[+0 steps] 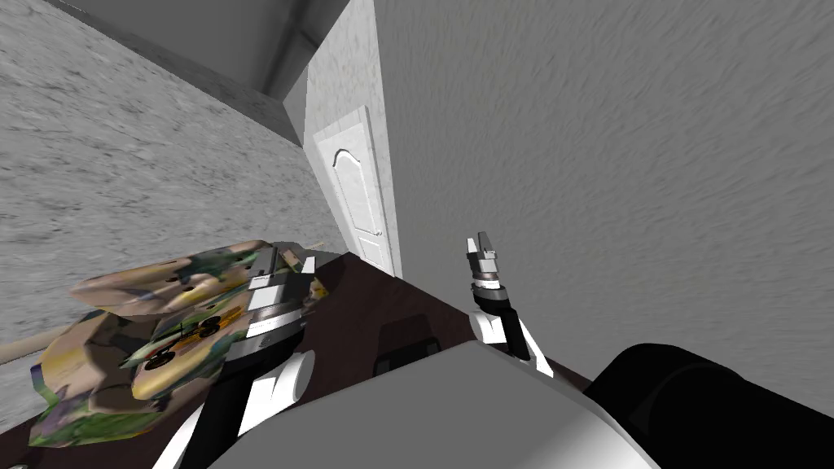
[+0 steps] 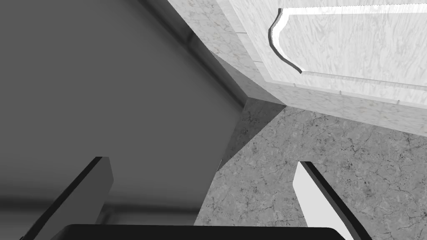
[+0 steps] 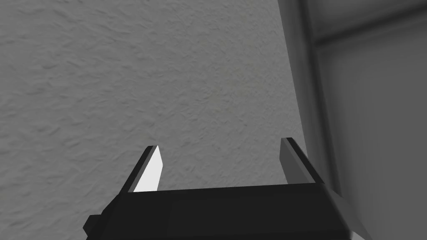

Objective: Push the door open

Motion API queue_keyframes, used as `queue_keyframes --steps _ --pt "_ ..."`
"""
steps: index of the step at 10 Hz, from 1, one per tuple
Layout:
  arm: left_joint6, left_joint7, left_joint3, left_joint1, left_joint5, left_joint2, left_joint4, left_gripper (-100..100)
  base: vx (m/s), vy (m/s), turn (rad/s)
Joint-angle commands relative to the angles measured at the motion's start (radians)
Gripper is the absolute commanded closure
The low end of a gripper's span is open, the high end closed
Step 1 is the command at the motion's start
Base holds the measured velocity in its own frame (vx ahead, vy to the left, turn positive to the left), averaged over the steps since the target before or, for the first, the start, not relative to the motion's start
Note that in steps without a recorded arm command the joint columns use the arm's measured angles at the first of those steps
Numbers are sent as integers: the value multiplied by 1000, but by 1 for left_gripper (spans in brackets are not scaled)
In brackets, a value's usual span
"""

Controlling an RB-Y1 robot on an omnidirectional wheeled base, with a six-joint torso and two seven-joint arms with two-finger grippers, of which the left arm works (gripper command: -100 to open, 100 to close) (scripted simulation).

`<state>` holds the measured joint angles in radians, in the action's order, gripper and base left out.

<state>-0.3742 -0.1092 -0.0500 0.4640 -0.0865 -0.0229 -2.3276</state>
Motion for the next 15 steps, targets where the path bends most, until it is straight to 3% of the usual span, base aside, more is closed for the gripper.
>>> queue_keyframes --steps 1,4,15 --pt "-6 7 10 -6 6 -11 31 -100 109 42 -104" --pt "-12 16 23 -13 14 -21 68 -100 153 78 -77" --pt "-50 66 94 -53 56 -62 277 -100 146 107 -98"
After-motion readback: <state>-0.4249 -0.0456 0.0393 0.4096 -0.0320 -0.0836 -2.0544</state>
